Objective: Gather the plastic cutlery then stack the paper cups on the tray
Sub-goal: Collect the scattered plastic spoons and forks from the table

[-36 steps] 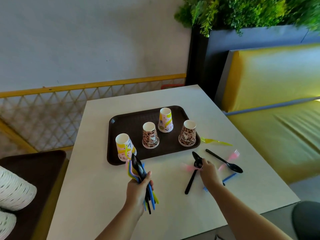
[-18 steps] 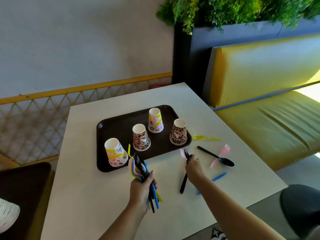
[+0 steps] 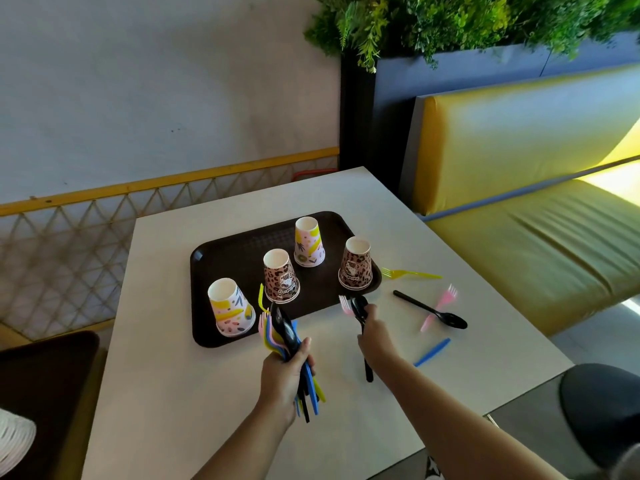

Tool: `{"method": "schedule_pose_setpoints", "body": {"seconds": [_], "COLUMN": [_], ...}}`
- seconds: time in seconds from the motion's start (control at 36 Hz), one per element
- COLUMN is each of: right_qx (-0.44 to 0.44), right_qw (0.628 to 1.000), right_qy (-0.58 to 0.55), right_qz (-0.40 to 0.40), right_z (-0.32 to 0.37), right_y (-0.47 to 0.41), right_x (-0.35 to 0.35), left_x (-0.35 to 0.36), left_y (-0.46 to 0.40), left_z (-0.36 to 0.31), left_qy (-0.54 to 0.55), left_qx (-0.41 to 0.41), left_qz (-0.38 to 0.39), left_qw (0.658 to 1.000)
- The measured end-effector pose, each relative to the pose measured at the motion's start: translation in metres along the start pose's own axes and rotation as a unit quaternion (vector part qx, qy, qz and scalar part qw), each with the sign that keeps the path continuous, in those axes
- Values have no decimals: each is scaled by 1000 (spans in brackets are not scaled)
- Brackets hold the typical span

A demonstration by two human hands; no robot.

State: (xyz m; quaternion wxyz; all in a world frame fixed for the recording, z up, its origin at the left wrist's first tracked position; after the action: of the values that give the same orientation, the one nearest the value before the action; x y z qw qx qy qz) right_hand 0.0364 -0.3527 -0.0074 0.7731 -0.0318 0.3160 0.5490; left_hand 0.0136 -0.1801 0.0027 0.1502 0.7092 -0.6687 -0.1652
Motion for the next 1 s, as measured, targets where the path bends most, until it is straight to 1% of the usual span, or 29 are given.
{"method": "schedule_pose_setpoints", "body": {"seconds": [0.08,0.17,0.25,0.33,0.39,0.47,0.56,0.67,0.75,0.81,0.89,1.0], "right_qx": [-51,-81,-115,-148,-152,-142,-196,-262,-280,-283,-299,-330], "right_qw": [999,996,987,970,961,959,933,884,867,851,827,802], "right_qy": [18,43,112,189,221,220,268,316,307,321,355,395], "right_qz": [-1,6,23,47,66,105,137,223,275,303,317,303], "right_z": [13,21,25,23,16,-1,-17,-40,-55,-63,-70,-72], "right_y": [0,-1,-6,-9,-16,-23,-28,-24,-23,-21,-18,-13], "right_x": [-5,-16,-35,-57,-71,-84,-97,-102,-101,-98,-91,-85], "left_x": [4,11,21,33,42,52,67,83,94,101,110,119], "left_y": [1,1,-1,-1,0,-1,0,-2,-2,-2,0,1], "left_z": [-1,-4,-7,-10,-10,-9,-9,-8,-6,-5,-5,-3], "left_qy": [3,9,17,23,34,44,59,63,58,60,64,69], "left_qx": [-4,-9,-12,-15,-17,-21,-23,-21,-18,-16,-15,-19], "left_qz": [4,-2,-6,-12,-24,-36,-51,-69,-82,-98,-120,-150], "left_qw": [1000,1000,1000,1000,999,998,997,995,995,993,991,986]}}
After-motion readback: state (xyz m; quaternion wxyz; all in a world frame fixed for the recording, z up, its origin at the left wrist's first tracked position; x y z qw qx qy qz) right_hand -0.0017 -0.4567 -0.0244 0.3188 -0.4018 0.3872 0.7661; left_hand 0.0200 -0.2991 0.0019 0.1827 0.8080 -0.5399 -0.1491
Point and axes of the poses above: each hand's wrist, its own y-axis away from the middle knuckle, its own x-axis out of the palm, z = x × y, the point moved 4 cm from there along -y, towards the middle knuckle, and after that the axes turned 7 degrees about -y, right-handed, at the moved point
